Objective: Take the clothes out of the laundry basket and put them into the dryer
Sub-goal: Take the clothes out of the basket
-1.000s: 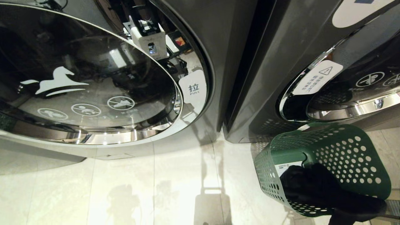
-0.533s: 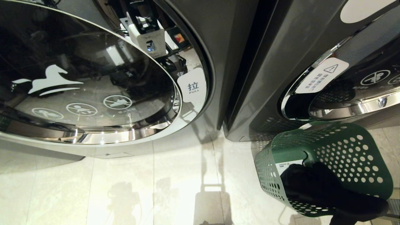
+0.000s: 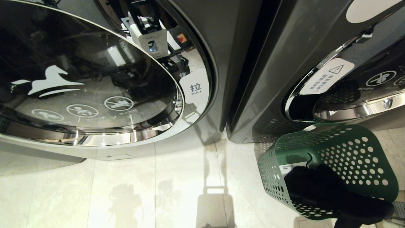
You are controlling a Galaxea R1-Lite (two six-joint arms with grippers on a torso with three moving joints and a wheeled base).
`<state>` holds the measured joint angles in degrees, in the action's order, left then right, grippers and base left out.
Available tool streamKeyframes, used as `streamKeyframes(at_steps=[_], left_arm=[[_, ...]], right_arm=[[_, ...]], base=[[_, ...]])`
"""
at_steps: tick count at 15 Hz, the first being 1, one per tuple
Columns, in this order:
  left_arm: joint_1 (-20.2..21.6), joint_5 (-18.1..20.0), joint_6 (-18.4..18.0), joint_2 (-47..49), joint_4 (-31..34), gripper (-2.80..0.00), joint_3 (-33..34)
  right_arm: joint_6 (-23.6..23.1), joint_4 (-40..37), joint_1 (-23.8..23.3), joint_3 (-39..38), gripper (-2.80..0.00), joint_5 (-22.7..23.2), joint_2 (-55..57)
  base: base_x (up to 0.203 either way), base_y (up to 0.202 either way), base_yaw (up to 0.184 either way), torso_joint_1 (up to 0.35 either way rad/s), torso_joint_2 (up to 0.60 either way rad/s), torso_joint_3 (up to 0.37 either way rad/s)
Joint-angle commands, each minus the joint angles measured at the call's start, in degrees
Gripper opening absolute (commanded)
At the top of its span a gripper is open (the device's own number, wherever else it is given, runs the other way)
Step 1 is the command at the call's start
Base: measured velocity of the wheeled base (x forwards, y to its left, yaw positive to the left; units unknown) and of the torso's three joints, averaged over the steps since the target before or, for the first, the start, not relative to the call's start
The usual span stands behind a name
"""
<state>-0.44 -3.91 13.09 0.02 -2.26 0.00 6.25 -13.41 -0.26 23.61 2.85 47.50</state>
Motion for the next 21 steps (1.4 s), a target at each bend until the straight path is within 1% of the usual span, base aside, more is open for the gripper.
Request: streamKeyframes(at_steps=[1,4,5,8,10,12,15,16,17,18,21], left_arm=[[0.0,0.0,0.1,0.0,0.0,-2.8,1.7],[0.0,0.0,0.1,0.0,0.0,-2.8,1.8],[-0.1,0.0,0.1,-0.1,0.0,-2.8,1.7],[0.0,0.0,0.1,0.0,0.0,-2.8,1.7],[0.0,0.0,0.1,-0.1,0.0,-2.8,1.7],[0.0,0.0,0.1,-0.1,0.0,-2.8,1.7],[0.0,0.0,0.1,0.0,0.0,-2.8,1.7],[0.0,0.0,0.1,0.0,0.0,-2.8,1.7],[0.0,0.0,0.1,0.0,0.0,-2.8,1.7],[0.0,0.0,0.1,0.0,0.0,-2.8,1.7],[0.0,0.0,0.1,0.0,0.0,-2.8,1.7]], right_arm=[[1.1,0.2,-0.1,0.4,0.0,-0.2,10.0],[2.4,1.5,-0.5,0.8,0.0,-3.5,19.4],[2.8,3.8,-0.6,0.9,0.0,-4.2,23.8],[3.5,17.1,-1.1,0.5,0.0,-7.5,38.2],[3.4,25.5,-1.3,1.1,0.0,-8.8,47.3],[3.3,30.4,-1.7,3.9,0.0,-9.6,55.1],[2.4,32.3,-3.9,13.2,0.0,-10.2,63.5],[0.1,32.2,-4.9,15.0,0.0,-10.5,65.6],[-3.2,31.8,-5.6,16.0,0.0,-11.9,67.3],[-4.1,31.7,-5.8,16.6,0.0,-13.2,68.5],[-4.3,32.2,-6.2,19.3,0.0,-13.4,72.1]], base=[[0.0,0.0,0.0,0.0,0.0,0.0],[0.0,0.0,0.0,0.0,0.0,0.0],[0.0,0.0,0.0,0.0,0.0,0.0],[0.0,0.0,0.0,0.0,0.0,0.0],[0.0,0.0,0.0,0.0,0.0,0.0],[0.0,0.0,0.0,0.0,0.0,0.0],[0.0,0.0,0.0,0.0,0.0,0.0],[0.0,0.0,0.0,0.0,0.0,0.0],[0.0,0.0,0.0,0.0,0.0,0.0],[0.0,0.0,0.0,0.0,0.0,0.0],[0.0,0.0,0.0,0.0,0.0,0.0]])
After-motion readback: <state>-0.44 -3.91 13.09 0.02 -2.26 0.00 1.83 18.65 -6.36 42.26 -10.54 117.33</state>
